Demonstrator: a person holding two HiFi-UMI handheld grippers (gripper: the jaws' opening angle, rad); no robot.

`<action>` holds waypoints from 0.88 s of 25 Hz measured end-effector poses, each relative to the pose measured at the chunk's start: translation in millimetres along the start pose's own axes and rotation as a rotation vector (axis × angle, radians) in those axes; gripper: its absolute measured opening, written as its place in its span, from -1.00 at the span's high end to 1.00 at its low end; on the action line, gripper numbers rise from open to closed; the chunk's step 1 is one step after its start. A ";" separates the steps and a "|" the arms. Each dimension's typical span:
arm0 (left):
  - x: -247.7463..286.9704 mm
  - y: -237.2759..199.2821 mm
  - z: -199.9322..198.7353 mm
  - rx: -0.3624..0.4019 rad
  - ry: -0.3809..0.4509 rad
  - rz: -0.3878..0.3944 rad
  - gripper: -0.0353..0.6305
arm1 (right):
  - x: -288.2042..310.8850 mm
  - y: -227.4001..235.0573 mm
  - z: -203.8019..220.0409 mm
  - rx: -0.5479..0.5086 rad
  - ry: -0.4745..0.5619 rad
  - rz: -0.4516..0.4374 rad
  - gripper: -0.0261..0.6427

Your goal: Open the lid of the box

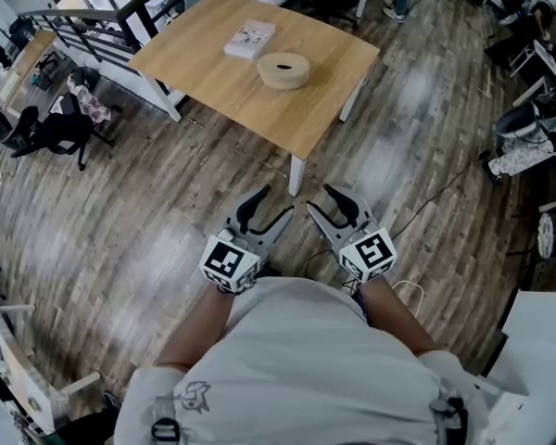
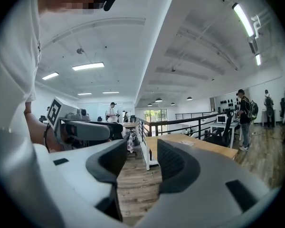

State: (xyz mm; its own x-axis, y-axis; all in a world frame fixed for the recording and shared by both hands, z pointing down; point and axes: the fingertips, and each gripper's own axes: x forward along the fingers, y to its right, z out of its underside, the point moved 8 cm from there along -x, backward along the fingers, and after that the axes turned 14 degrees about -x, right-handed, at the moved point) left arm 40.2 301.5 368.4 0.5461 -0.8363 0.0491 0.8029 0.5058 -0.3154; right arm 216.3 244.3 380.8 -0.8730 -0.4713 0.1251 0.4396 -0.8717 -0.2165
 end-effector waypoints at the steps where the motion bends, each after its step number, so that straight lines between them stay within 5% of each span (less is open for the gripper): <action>1: 0.0 -9.1 -1.1 0.000 -0.005 0.008 0.17 | 8.3 1.3 0.4 0.000 -0.004 0.003 0.30; 13: -19.5 -129.5 -49.0 -0.015 0.004 0.034 0.15 | 130.4 10.3 -29.1 -0.016 -0.043 0.034 0.30; 22: -43.7 -174.9 -55.3 -0.021 0.003 0.024 0.15 | 177.0 -6.5 -27.9 -0.016 -0.066 0.010 0.30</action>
State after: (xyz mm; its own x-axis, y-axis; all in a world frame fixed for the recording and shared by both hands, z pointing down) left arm -137.3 238.0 369.0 0.5645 -0.8246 0.0380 0.7843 0.5214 -0.3362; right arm 53.0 170.3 377.4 -0.8524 -0.4885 0.1867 0.4446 -0.8649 -0.2332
